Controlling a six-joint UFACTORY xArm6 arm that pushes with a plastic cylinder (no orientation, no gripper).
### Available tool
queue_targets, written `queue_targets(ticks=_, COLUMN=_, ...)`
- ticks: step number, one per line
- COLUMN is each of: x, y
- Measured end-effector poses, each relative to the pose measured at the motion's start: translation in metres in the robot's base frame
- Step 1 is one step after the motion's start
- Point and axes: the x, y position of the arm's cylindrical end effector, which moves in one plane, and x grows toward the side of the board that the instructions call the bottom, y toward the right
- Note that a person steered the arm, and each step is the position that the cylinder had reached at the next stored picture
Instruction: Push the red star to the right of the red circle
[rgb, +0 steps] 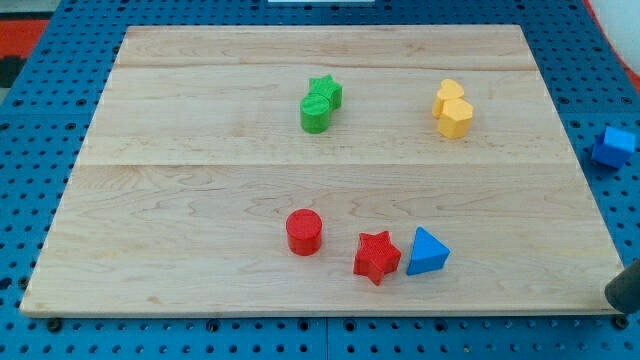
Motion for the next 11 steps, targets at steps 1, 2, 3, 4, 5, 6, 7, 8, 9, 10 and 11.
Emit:
queue_targets(ticks=1, x=0.000, y=-0.051)
queue_targets(ticks=2, x=0.000, y=-0.132)
queue_targets(ticks=3, x=-0.005, y=-0.188)
queue_targets(ticks=4, x=-0.041, y=-0.216)
queue_targets(ticks=5, x=-0.059, y=-0.218)
queue_targets(ticks=6, x=-0.069, y=-0.216)
queue_targets(ticks=7, x=-0.082, y=-0.210)
queue_targets(ticks=8, x=-0.085, y=-0.213)
queue_targets(ticks=9, x=-0.065, y=-0.256)
queue_targets(ticks=10, x=-0.058, y=-0.268)
queue_targets(ticks=11, x=-0.065, y=-0.317)
